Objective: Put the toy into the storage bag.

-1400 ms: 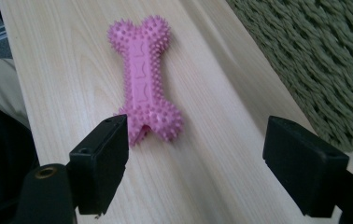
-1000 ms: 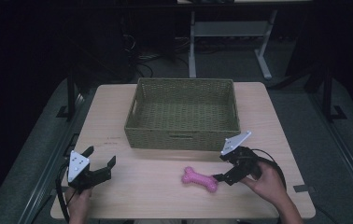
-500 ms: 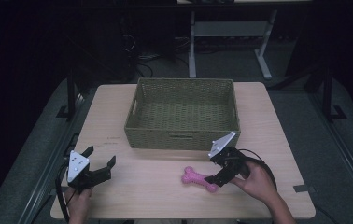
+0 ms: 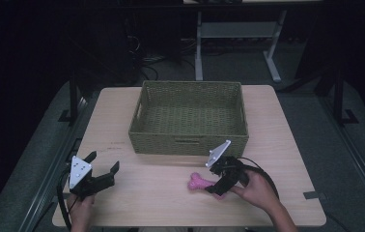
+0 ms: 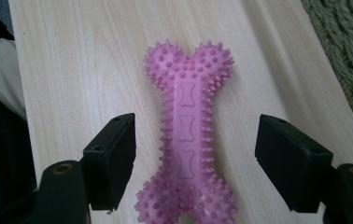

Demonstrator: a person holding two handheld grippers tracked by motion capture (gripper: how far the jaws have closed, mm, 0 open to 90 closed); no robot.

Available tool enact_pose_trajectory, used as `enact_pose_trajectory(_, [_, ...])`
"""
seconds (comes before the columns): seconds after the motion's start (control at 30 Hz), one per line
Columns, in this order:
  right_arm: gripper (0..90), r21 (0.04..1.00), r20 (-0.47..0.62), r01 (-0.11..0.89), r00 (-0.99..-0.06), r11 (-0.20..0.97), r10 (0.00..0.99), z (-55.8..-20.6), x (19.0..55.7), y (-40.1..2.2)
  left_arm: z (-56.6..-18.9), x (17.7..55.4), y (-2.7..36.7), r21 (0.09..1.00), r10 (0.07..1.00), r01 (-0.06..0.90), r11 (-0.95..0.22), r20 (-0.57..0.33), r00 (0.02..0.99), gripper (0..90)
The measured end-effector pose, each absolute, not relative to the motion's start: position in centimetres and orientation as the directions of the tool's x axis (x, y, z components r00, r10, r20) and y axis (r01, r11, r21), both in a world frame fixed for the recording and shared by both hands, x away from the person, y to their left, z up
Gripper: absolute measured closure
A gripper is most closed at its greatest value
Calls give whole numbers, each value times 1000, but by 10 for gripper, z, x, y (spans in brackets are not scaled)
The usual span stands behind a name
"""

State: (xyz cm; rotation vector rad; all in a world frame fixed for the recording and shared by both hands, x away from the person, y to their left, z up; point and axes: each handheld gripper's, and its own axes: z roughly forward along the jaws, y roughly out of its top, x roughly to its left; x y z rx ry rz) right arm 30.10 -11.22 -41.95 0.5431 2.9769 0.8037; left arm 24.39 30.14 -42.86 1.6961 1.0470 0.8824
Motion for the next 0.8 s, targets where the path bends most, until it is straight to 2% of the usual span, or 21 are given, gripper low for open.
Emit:
enact_pose_trajectory(0.27, [325,472,79,314,-946,824,315,-426,301,-104,-429,244,301,944,919,255,-209,101,380,130])
enact_pose_trajectory(0.5, [405,454,80,310,-948,835,308,-429,302,-101,-429,244,301,944,920,255,-208,100,380,130])
enact_pose_trajectory(0.8, [459,434,82,309,-949,846,304,-432,303,-99,-429,244,301,944,919,257,-208,98,382,130])
